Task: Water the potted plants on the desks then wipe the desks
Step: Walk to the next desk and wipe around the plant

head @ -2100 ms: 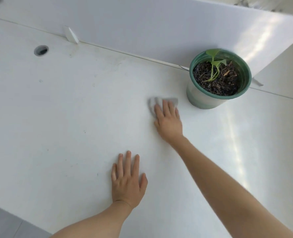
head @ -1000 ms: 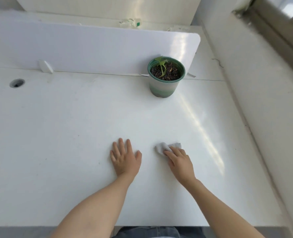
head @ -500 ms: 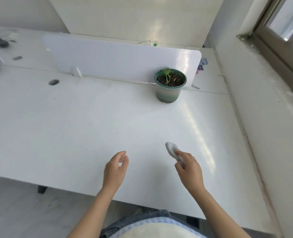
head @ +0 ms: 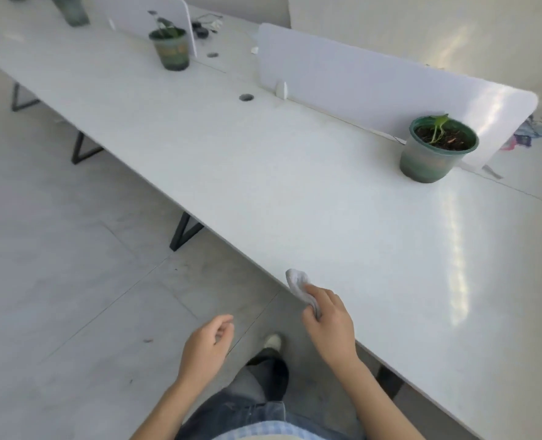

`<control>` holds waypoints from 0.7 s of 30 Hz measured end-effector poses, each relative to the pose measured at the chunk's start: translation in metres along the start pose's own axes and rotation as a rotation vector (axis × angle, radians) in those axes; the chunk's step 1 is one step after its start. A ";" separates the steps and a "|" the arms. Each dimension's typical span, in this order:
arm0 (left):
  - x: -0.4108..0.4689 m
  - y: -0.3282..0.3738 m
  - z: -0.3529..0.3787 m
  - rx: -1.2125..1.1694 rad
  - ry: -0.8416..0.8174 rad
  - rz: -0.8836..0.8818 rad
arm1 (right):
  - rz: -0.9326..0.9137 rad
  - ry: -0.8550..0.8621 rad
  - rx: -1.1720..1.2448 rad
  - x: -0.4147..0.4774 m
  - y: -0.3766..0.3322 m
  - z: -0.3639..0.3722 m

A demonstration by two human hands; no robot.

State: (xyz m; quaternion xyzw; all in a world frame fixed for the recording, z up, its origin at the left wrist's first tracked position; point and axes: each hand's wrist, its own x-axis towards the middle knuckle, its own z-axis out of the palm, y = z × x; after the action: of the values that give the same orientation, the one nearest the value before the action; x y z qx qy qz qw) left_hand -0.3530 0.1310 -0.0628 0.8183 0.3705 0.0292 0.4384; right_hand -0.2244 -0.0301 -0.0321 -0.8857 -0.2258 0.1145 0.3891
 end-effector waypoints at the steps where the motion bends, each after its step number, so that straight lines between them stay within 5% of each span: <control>1: -0.013 -0.017 -0.008 0.003 0.032 -0.058 | -0.017 -0.050 -0.005 -0.005 -0.008 0.011; 7: -0.045 -0.078 -0.054 -0.108 0.150 -0.236 | -0.048 -0.250 -0.097 -0.033 -0.048 0.067; 13: -0.013 -0.114 -0.131 -0.126 0.130 -0.130 | -0.022 -0.199 -0.097 -0.016 -0.123 0.141; 21: 0.004 -0.201 -0.257 -0.270 0.424 -0.280 | -0.205 -0.345 -0.105 0.001 -0.238 0.262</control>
State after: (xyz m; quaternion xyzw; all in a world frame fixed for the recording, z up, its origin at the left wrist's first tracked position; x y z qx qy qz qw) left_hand -0.5632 0.3808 -0.0547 0.6691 0.5559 0.1879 0.4561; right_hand -0.3966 0.2791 -0.0316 -0.8444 -0.3838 0.2123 0.3075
